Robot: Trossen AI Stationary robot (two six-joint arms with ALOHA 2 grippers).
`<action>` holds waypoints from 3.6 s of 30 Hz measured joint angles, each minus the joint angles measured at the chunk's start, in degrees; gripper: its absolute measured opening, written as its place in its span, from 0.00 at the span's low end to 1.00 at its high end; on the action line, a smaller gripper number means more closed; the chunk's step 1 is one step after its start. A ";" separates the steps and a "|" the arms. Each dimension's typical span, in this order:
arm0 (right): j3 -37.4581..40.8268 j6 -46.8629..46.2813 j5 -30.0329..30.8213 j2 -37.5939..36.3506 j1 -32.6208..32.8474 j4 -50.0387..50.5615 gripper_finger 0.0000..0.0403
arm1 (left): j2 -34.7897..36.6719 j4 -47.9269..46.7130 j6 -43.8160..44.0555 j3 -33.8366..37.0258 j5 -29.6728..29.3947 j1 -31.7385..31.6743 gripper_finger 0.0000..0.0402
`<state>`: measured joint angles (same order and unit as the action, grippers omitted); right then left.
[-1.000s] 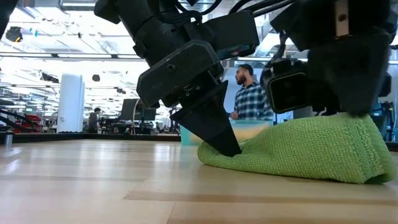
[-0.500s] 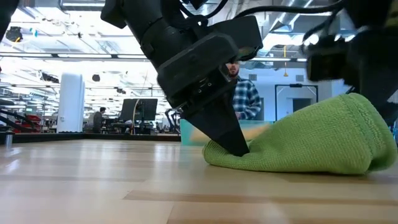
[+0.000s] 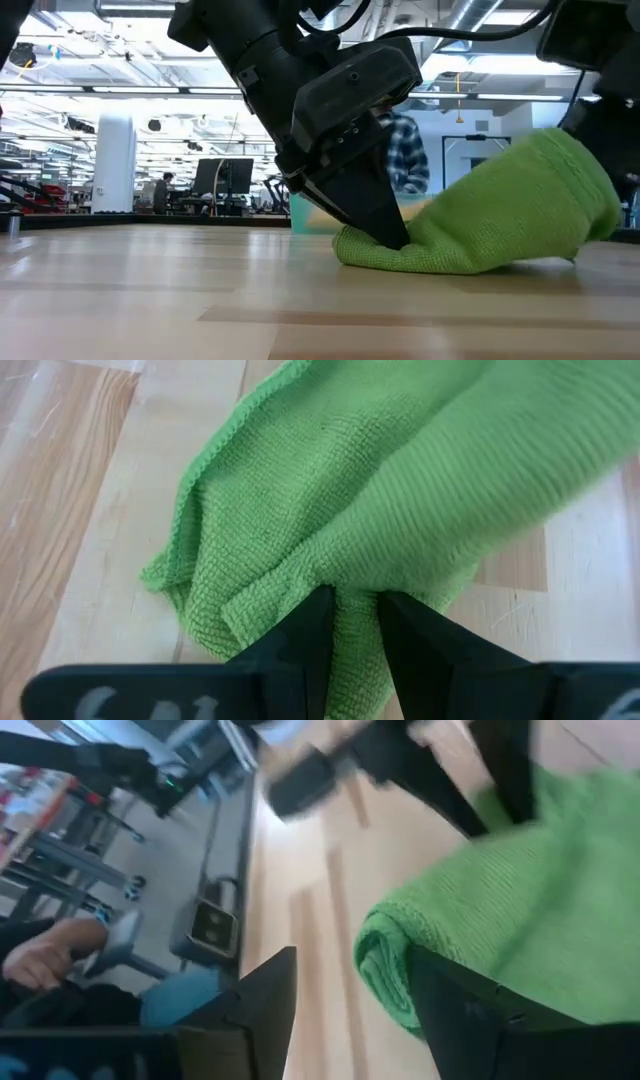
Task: Roll microfiber towels into tight, uniform cylinder then place into a basket
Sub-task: Roll the green microfiber towel
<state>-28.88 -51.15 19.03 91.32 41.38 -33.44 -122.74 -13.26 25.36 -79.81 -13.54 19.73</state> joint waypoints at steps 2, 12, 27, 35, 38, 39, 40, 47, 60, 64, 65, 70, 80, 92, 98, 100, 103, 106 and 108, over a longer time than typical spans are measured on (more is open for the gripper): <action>-1.13 2.39 0.32 2.01 -0.01 -3.32 0.52 | 0.00 0.02 0.00 0.00 0.05 0.00 0.21; -3.00 0.28 -5.21 1.37 0.97 -2.25 0.46 | -0.07 0.44 0.61 -0.02 0.24 -0.04 0.21; -3.11 6.44 0.63 -0.96 -1.34 1.75 0.36 | -0.07 0.35 0.87 -0.07 0.28 -0.02 0.21; -3.02 1.33 0.35 -0.91 -0.44 6.71 0.33 | -0.07 0.18 0.81 -0.07 0.26 0.00 0.21; -3.02 -1.53 0.32 -0.91 -0.55 8.87 0.31 | -0.07 -0.16 0.36 -0.09 0.31 0.00 0.21; -3.02 -2.59 0.35 -0.91 -0.51 10.09 0.31 | -0.08 -0.34 0.04 -0.09 0.33 0.00 0.21; -3.02 -3.62 0.37 -0.91 -0.42 11.28 0.31 | -0.09 -0.48 -0.09 -0.09 0.35 0.00 0.21; -3.02 -8.58 0.43 -0.91 0.16 15.92 0.30 | -0.08 0.21 -1.48 -0.07 0.31 0.00 0.21; -3.04 -15.38 0.43 -0.91 0.25 20.99 0.30 | 0.63 1.07 -2.40 0.09 -0.24 0.02 0.21; -3.04 -17.83 0.38 -0.91 0.39 22.81 0.30 | 0.66 2.16 -2.86 0.10 -0.48 0.01 0.21; -3.04 -17.94 0.25 -0.91 0.42 23.12 0.30 | 0.66 2.33 -3.08 0.11 -0.43 -0.01 0.21; -3.04 -17.38 -1.02 -1.36 1.45 22.73 0.30 | 0.74 1.28 -2.66 0.07 -0.33 0.00 0.21; -7.78 -1.78 7.38 -8.58 5.49 20.03 0.30 | 0.81 1.14 -2.31 0.04 -0.24 -0.07 0.21; -9.09 -0.81 7.67 4.27 0.47 16.64 0.30 | 0.85 1.12 -2.27 0.00 -0.30 -0.07 0.21; -9.12 -9.15 7.84 4.77 0.46 24.21 0.30 | 0.87 1.16 -2.25 -0.02 -0.30 -0.07 0.21; -9.14 -12.17 7.87 4.77 0.47 26.65 0.30 | 0.90 1.22 -2.25 -0.02 -0.33 -0.07 0.21; -9.31 -13.75 7.18 6.88 0.47 26.54 0.30 | 0.92 1.29 -2.23 -0.07 -0.33 -0.08 0.21; -9.38 -14.13 6.30 9.41 0.45 24.67 0.30 | 0.92 1.30 -2.23 -0.07 -0.30 -0.21 0.21; -9.61 -14.30 5.93 10.55 0.46 23.40 0.30 | 0.92 1.18 -2.25 -0.07 -0.30 -0.32 0.21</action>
<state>-38.49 -65.45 24.96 101.87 41.83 -10.04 -121.82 -12.08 23.12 -79.88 -13.85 19.40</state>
